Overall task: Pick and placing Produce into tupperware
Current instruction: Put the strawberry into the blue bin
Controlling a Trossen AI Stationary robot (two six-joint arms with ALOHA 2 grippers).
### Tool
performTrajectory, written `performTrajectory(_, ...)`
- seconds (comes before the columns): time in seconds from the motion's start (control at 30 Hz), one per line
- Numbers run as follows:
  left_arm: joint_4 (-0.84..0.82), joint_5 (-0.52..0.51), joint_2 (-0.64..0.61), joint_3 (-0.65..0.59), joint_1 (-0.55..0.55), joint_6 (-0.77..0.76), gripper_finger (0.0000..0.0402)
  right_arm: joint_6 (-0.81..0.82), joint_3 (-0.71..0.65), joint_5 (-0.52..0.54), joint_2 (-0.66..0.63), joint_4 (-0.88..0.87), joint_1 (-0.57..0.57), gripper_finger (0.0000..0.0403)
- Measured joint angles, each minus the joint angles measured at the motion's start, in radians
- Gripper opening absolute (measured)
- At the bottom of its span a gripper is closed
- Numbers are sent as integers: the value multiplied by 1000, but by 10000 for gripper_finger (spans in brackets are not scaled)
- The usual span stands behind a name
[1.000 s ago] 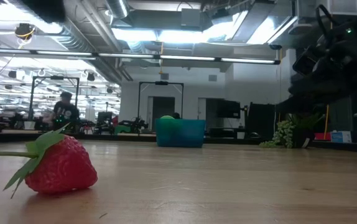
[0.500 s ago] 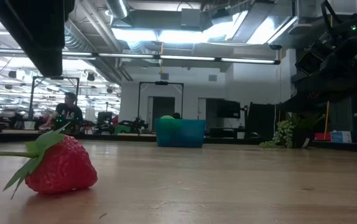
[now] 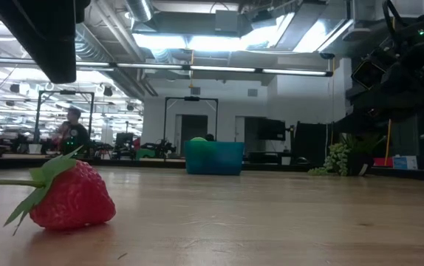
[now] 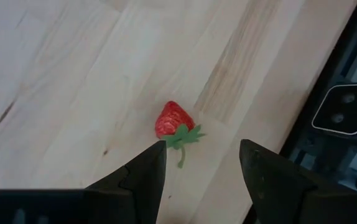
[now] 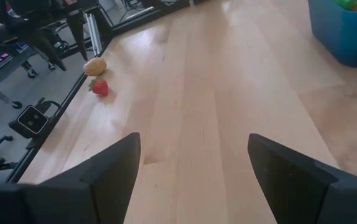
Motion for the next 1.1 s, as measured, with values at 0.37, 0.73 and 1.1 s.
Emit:
performTrajectory(0.37, 2, 0, 0, 0, 15, -113, 196, 0, 0, 0, 0, 0, 0, 299)
performTrajectory(0.73, -2, 62, 41, 0, 46, -113, 196, 0, 0, 1, 0, 0, 0, 299)
performTrajectory(1.1, -13, 100, 67, 0, 65, -112, 196, 0, 0, 2, 0, -4, 0, 299)
